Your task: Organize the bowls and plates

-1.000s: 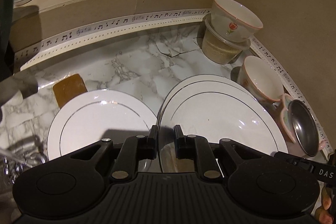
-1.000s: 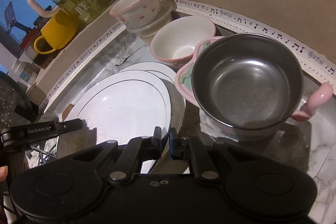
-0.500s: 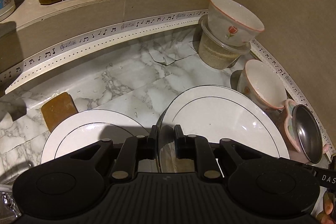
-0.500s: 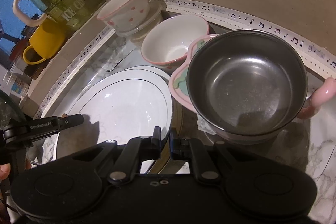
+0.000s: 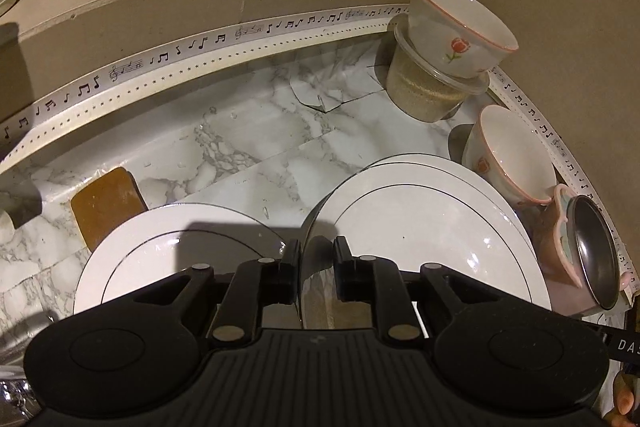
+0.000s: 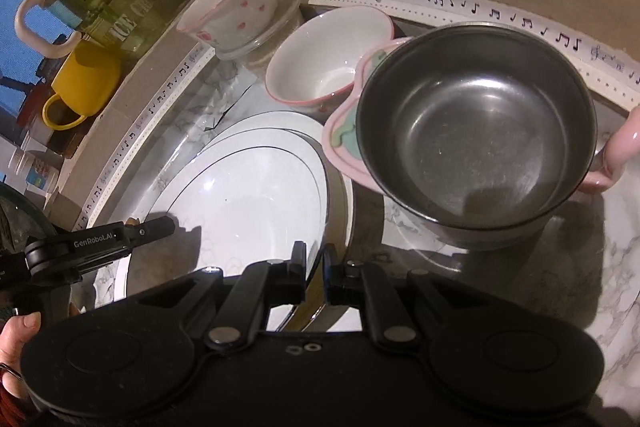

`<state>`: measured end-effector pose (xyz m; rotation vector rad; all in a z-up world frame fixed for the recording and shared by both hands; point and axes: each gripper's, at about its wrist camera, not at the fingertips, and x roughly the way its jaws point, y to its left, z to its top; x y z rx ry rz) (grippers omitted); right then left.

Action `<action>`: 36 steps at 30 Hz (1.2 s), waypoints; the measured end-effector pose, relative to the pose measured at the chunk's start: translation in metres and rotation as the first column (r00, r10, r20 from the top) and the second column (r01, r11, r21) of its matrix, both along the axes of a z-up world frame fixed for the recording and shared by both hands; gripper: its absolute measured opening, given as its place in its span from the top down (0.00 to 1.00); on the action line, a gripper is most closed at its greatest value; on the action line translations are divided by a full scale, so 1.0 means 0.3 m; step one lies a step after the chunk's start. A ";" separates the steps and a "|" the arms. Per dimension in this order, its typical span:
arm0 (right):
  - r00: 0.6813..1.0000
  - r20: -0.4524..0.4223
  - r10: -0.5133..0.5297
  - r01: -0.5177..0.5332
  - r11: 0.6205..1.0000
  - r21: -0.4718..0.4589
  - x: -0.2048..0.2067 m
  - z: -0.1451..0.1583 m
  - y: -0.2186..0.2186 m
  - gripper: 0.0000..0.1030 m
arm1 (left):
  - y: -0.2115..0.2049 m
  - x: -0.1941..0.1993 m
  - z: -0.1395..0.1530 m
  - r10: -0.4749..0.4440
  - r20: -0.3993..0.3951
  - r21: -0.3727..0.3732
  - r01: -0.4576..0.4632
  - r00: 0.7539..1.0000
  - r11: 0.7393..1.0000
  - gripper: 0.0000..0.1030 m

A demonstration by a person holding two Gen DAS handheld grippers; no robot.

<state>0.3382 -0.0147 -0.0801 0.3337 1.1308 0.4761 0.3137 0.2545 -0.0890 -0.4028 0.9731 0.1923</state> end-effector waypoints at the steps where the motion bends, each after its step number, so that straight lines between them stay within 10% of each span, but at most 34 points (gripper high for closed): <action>1: 1.000 -0.006 -0.006 0.006 1.000 0.002 0.001 -0.002 0.000 0.92 | 0.001 0.006 0.000 -0.002 -0.004 -0.001 0.002 1.000 1.000 0.85; 36: 0.999 -0.034 0.030 -0.032 0.998 -0.050 -0.006 0.073 -0.012 0.64 | -0.011 0.033 -0.011 -0.021 -0.011 0.024 0.021 1.000 0.999 0.85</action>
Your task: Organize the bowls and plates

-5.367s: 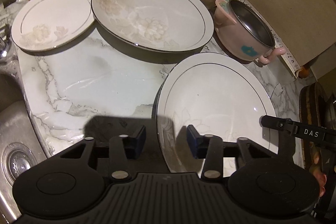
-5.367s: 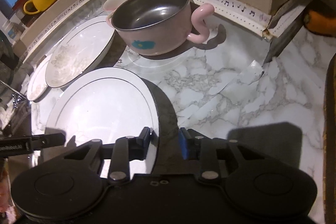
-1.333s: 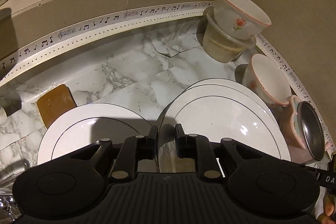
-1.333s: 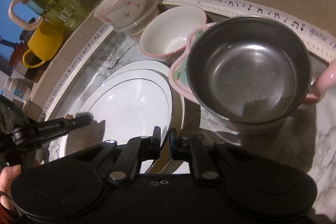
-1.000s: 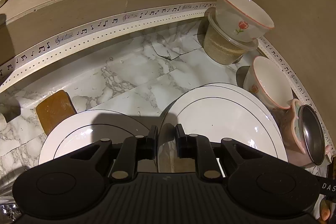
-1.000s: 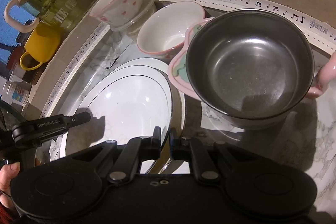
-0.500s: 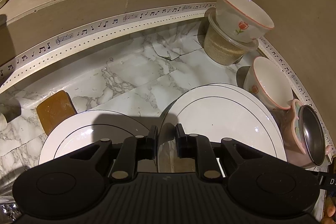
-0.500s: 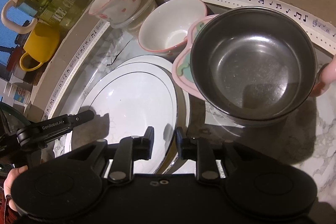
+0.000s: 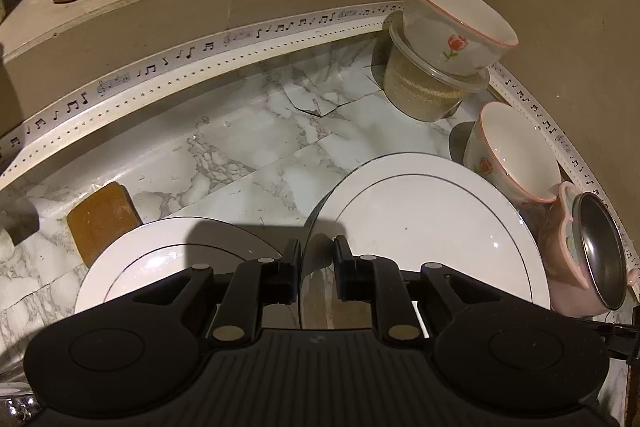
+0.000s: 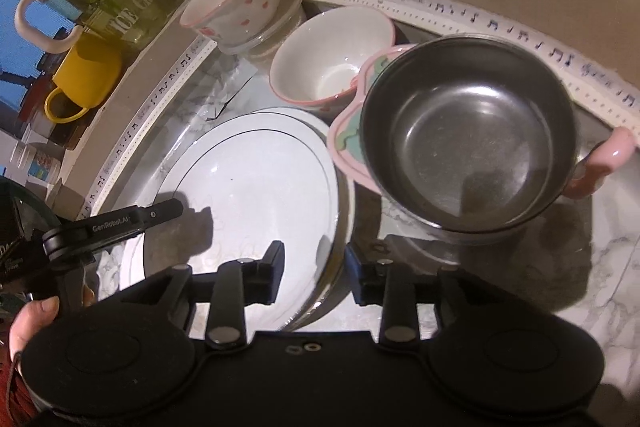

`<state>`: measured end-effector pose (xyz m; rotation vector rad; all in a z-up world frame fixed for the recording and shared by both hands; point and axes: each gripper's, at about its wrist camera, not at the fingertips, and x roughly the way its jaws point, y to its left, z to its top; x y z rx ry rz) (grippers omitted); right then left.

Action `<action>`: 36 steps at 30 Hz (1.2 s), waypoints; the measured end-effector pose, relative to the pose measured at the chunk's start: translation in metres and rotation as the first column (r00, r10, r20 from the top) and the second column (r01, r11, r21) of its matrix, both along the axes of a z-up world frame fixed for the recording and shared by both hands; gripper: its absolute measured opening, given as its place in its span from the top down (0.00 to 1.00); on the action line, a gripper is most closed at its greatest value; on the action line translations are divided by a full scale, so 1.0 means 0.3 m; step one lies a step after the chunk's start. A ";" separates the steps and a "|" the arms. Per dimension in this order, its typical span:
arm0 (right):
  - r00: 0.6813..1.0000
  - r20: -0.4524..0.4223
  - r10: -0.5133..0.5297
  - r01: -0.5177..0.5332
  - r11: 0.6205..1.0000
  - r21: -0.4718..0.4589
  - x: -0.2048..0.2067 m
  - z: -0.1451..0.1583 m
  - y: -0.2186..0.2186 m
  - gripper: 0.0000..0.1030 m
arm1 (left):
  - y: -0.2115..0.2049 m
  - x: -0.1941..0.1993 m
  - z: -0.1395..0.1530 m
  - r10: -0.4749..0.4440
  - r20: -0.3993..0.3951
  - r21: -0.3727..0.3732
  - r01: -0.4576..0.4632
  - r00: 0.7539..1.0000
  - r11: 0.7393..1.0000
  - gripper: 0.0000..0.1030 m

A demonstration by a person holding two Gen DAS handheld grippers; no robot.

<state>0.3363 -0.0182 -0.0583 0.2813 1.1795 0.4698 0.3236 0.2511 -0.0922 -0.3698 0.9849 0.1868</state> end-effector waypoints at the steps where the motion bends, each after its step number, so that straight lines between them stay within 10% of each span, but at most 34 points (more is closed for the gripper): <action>1: 1.000 0.003 -0.002 0.002 1.000 -0.002 -0.002 0.001 -0.005 0.63 | 0.001 0.002 -0.004 0.001 -0.002 -0.005 -0.001 1.000 1.000 0.85; 25: 1.000 -0.030 0.006 -0.006 1.000 -0.018 -0.027 -0.044 -0.006 0.60 | -0.021 0.006 0.023 -0.054 -0.035 0.037 0.055 0.998 0.998 0.81; 30: 1.000 -0.003 0.022 -0.022 0.999 -0.030 -0.045 -0.020 -0.009 0.50 | -0.026 -0.018 0.052 -0.055 -0.012 0.064 0.056 0.998 0.996 0.44; 36: 1.000 0.024 0.013 -0.012 0.999 -0.048 -0.047 -0.005 0.003 0.37 | -0.020 0.028 0.060 -0.086 -0.008 0.067 0.086 0.996 0.994 0.36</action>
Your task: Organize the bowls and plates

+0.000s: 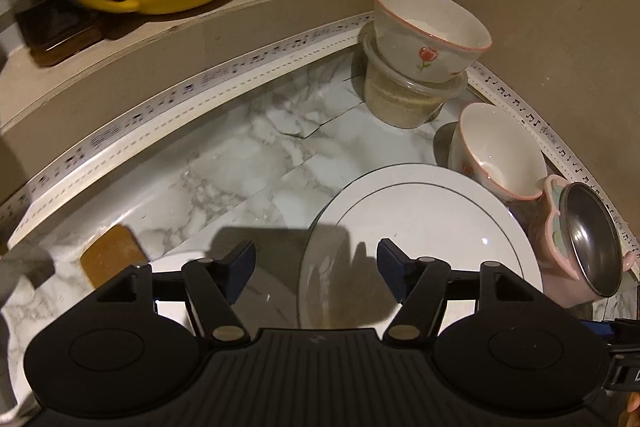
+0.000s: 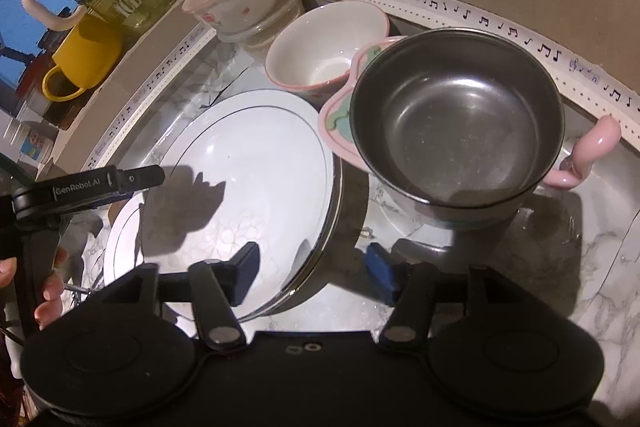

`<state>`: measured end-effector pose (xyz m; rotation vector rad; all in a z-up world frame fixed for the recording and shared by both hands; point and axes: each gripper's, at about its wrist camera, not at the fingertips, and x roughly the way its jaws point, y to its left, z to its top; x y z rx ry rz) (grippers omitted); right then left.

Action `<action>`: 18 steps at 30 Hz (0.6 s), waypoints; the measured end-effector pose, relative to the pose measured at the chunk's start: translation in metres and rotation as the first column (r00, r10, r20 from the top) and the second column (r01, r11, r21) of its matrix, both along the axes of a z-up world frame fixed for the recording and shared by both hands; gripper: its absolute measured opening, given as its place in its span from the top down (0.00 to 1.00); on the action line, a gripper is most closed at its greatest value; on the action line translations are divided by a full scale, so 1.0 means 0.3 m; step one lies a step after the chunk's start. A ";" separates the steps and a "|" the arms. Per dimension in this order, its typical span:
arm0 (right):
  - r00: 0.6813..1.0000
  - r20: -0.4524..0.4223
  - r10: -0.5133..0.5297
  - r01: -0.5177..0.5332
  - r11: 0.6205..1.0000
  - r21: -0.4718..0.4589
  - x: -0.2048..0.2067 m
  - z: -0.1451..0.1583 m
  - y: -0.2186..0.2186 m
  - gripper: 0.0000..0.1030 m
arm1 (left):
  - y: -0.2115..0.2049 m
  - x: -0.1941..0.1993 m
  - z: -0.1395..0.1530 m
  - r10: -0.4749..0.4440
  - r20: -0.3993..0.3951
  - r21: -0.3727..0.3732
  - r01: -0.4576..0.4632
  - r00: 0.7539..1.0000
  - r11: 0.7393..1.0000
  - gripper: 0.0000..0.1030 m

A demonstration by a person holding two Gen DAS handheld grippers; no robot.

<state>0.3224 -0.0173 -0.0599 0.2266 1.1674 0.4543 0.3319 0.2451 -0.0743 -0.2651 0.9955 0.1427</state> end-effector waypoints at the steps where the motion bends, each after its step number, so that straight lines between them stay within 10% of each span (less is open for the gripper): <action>1: 1.000 0.006 -0.006 0.006 1.000 -0.005 0.002 -0.001 0.003 0.37 | 0.001 0.012 -0.009 -0.008 -0.009 0.000 0.008 1.000 1.000 0.35; 12: 0.999 -0.034 -0.006 0.005 1.000 -0.006 0.040 -0.048 0.051 0.47 | 0.035 0.095 -0.091 -0.016 -0.074 -0.021 0.015 0.997 1.000 0.38; 18: 0.998 -0.060 0.002 -0.002 1.000 -0.003 0.045 -0.076 0.066 0.59 | 0.057 0.097 -0.114 -0.012 -0.090 -0.093 0.004 0.996 0.996 0.60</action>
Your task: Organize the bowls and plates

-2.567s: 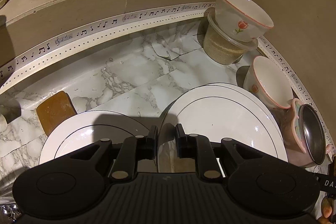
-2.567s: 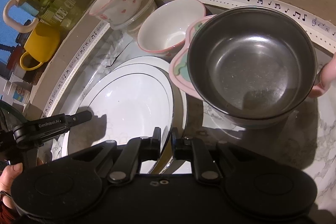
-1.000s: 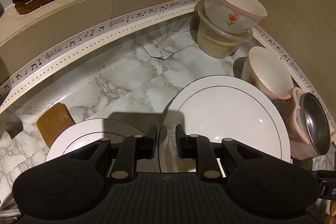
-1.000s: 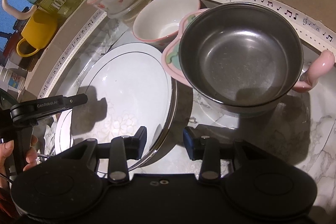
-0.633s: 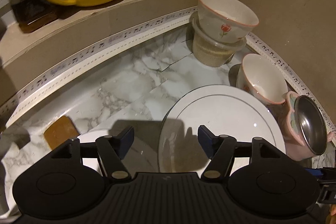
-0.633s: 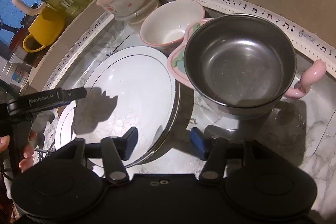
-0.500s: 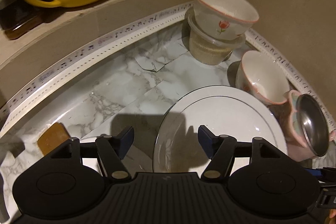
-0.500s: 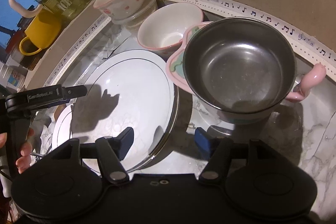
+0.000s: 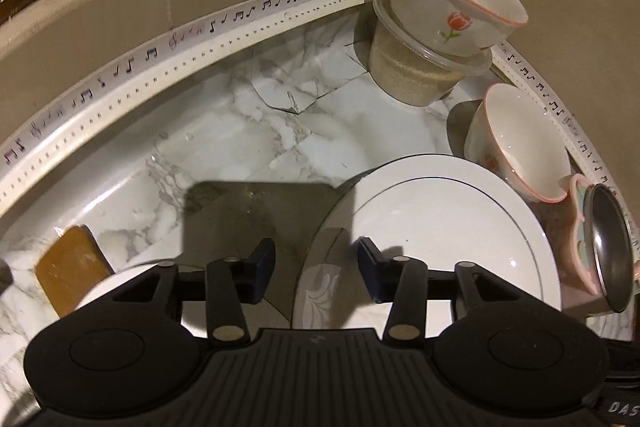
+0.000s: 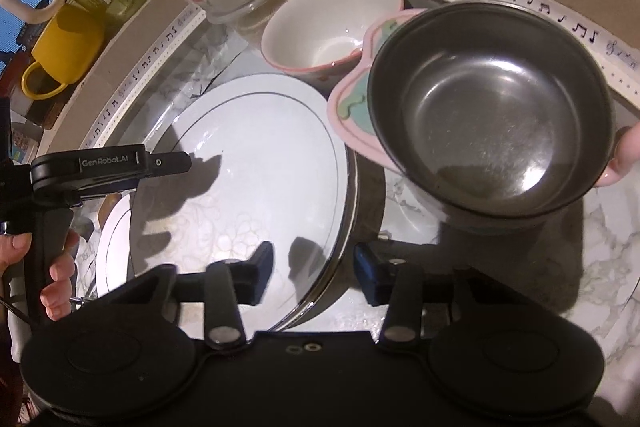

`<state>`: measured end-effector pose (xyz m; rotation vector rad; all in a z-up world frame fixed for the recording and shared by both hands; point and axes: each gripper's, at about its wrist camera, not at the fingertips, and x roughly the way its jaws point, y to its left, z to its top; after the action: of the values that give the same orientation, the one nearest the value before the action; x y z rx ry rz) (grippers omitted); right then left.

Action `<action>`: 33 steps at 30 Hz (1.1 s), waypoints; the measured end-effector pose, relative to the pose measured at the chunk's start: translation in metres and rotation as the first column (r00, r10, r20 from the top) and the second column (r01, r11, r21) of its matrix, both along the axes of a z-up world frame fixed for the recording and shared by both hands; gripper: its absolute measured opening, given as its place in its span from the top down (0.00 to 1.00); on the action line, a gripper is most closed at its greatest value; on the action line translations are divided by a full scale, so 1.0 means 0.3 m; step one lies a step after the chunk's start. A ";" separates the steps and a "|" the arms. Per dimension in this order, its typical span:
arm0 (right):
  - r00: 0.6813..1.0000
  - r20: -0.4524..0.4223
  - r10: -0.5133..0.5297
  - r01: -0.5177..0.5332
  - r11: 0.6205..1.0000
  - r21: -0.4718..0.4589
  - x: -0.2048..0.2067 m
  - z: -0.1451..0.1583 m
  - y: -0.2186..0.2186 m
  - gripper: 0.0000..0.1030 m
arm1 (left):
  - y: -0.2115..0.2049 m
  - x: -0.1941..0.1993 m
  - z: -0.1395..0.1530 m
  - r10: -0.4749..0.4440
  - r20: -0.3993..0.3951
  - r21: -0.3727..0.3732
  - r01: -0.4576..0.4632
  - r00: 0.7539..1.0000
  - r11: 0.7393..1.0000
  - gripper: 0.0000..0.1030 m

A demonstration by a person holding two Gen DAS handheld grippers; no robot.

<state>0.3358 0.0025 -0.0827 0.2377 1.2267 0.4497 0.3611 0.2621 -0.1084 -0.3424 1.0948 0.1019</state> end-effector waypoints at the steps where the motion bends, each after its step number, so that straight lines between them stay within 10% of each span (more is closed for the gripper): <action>1: 1.000 -0.001 0.005 -0.005 1.000 0.003 -0.001 -0.001 0.001 0.61 | 0.002 -0.001 0.000 0.002 0.001 -0.012 -0.002 1.000 1.000 0.62; 8: 1.000 0.006 -0.010 0.010 1.000 -0.018 -0.001 -0.007 0.000 0.80 | -0.006 0.000 0.008 0.013 0.000 -0.025 -0.013 1.000 1.000 0.71; 33: 0.999 0.026 0.033 -0.033 0.999 0.009 -0.061 0.008 -0.038 0.83 | -0.048 -0.087 0.051 0.032 0.026 0.018 -0.032 0.999 0.999 0.81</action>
<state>0.3176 -0.0089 -0.0802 0.2192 1.2047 0.4863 0.3351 0.2478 -0.0932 -0.3443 1.0625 0.1354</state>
